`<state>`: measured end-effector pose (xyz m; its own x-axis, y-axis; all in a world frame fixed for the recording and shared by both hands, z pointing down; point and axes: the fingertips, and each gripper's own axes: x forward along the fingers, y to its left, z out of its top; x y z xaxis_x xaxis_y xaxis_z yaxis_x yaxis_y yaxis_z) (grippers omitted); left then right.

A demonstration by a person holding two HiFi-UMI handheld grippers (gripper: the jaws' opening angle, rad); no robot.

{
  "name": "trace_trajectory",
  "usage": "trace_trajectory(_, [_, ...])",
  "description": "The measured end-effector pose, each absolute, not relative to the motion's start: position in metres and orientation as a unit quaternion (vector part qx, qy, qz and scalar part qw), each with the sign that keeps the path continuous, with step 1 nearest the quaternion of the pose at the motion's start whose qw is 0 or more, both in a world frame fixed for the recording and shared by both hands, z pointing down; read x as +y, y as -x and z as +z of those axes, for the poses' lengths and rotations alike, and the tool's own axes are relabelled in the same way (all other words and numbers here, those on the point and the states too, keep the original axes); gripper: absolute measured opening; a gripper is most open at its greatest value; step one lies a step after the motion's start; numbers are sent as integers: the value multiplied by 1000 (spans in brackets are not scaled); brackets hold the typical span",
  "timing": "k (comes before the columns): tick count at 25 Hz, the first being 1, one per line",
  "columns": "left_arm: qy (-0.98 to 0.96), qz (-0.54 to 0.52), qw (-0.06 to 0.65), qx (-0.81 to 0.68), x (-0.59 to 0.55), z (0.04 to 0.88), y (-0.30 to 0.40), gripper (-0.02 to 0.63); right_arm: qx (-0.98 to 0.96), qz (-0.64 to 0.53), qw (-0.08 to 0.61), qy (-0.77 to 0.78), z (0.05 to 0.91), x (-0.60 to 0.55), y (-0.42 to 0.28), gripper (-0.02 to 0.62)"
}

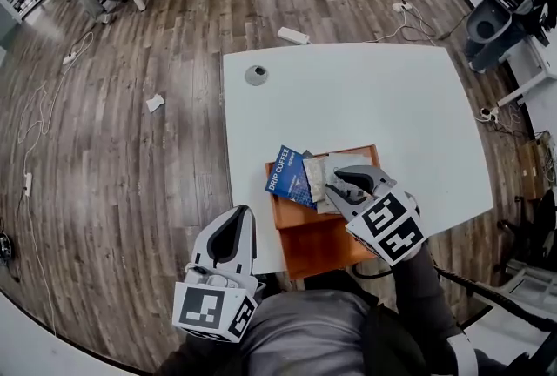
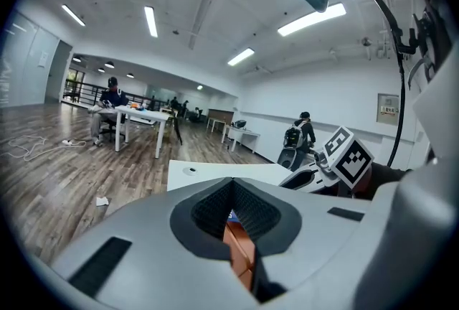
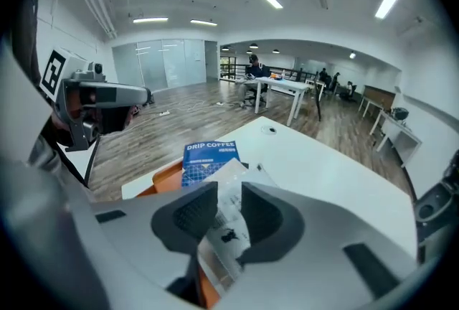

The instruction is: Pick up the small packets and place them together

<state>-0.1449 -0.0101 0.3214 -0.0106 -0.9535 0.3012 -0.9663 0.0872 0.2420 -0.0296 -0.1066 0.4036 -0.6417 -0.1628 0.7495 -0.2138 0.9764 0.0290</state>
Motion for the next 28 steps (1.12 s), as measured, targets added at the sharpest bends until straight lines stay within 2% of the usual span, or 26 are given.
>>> trace_trajectory(15, [-691,18,182,-700,-4,311,132,2,-929,29,334,-156,363,-103,14,103])
trace_trajectory(28, [-748,36,138,-648,29,290,101,2,-971,100,129,-173,312,-27,7,100])
